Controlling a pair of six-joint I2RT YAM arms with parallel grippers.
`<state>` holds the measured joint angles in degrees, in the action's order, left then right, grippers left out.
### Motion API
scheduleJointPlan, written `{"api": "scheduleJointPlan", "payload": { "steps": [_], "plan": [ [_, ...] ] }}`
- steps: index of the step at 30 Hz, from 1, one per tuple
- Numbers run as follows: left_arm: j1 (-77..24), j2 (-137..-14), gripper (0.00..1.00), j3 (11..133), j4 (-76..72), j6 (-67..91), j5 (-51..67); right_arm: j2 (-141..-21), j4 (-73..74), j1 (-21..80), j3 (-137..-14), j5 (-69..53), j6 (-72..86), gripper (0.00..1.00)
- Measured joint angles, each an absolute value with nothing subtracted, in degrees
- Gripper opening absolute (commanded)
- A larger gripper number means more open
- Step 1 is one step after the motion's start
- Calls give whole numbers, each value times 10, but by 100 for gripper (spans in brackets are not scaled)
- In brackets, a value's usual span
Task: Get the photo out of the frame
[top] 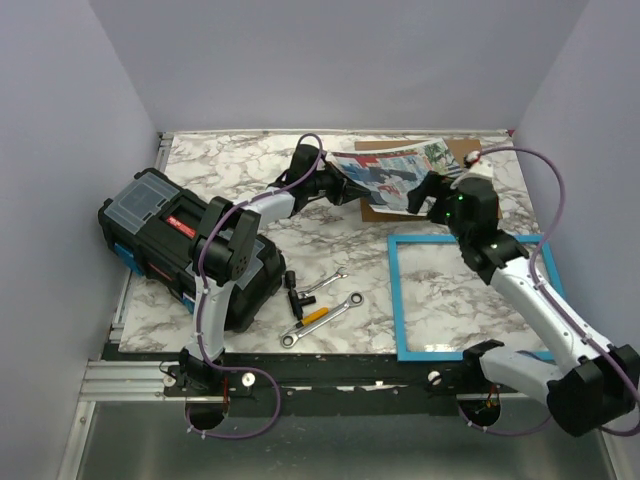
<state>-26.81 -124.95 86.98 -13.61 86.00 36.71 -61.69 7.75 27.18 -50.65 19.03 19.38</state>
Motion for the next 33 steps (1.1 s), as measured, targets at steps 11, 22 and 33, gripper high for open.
{"api": "scheduleJointPlan", "payload": {
  "steps": [11, 22, 33],
  "plan": [
    [-268, -1246, 0, 842, -159, 867, 384, -764, 84, -77, -452, -210, 462, 84],
    [-270, -1228, 0, 816, -185, 891, 393, -863, -22, -121, -407, -255, 585, 50],
    [-270, -1228, 0, 809, -199, 907, 397, -914, -107, -121, -403, -247, 634, 37]
  ]
}}
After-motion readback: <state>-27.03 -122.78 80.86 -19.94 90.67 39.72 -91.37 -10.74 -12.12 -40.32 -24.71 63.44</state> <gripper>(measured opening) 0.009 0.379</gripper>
